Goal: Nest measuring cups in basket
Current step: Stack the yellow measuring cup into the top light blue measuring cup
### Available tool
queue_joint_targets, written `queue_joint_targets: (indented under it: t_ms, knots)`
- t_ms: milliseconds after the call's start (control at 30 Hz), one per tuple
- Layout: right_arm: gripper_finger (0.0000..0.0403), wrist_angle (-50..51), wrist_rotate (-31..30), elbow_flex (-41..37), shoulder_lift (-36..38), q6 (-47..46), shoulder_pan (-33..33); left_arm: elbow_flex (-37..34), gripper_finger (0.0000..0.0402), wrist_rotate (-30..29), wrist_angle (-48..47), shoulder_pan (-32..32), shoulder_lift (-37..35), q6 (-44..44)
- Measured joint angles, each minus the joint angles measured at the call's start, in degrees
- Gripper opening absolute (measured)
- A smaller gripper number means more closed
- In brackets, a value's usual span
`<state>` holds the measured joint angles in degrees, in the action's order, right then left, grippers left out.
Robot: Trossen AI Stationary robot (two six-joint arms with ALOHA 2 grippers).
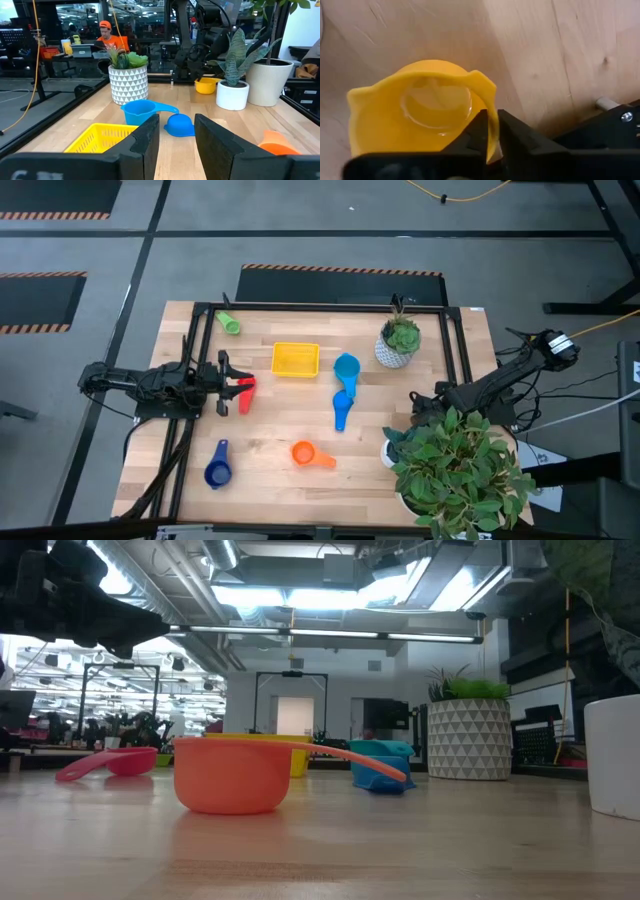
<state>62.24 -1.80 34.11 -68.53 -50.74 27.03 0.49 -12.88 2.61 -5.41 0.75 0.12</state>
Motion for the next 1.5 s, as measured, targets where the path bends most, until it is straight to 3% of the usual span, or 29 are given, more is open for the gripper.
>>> queue_joint_targets:
  t_ms: [133,367,733,1033,1500]
  knots:
    - [0.0013,0.1,0.2,0.1,0.1,0.0,0.0,0.0,0.0117,0.1,0.0,0.0,0.0,0.0]
    - [0.0025,1.5,-0.6,1.9,0.0,-0.1,-0.5,0.0,0.0117,0.1,0.0,0.0,0.0,0.0]
    - [0.0014,7.5,-14.4,8.6,0.0,0.3,-7.2,0.0,0.0117,0.1,0.0,0.0,0.0,0.0]
    - [0.0013,12.8,-20.6,14.5,0.0,1.7,-12.9,0.0,0.0117,0.1,0.0,0.0,0.0,0.0]
    - [0.0017,13.6,-39.6,23.8,0.0,5.2,-18.3,0.0,0.0117,0.1,0.0,0.0,0.0,0.0]
